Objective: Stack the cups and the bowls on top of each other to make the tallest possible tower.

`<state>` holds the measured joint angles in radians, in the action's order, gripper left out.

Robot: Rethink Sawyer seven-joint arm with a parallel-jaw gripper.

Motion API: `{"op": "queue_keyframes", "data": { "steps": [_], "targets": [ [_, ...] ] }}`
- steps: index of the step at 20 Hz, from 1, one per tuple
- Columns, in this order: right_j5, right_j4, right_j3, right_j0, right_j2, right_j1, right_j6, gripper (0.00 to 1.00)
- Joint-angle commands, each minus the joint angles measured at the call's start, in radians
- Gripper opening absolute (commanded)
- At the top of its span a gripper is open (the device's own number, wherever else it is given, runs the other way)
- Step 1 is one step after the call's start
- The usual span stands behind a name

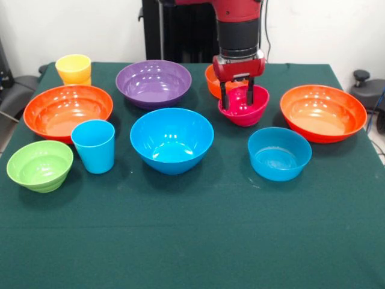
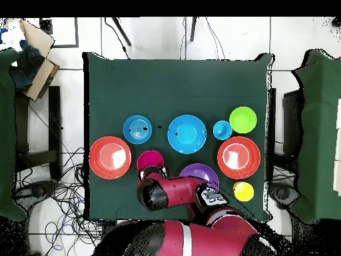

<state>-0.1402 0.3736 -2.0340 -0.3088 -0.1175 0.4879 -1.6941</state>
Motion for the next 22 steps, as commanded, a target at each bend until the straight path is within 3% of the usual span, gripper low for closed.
{"op": "queue_keyframes", "data": {
  "steps": [1, 5, 11, 22],
  "targets": [
    [-0.053, 0.071, 0.132, -0.039, -0.07, -0.082, -0.083, 1.0],
    [-0.06, 0.066, 0.126, -0.029, -0.058, -0.078, -0.092, 1.0],
    [-0.068, -0.021, 0.029, 0.087, 0.016, 0.03, -0.168, 1.0],
    [0.012, -0.032, 0.002, 0.096, 0.009, 0.108, -0.18, 1.0]
  ]
}}
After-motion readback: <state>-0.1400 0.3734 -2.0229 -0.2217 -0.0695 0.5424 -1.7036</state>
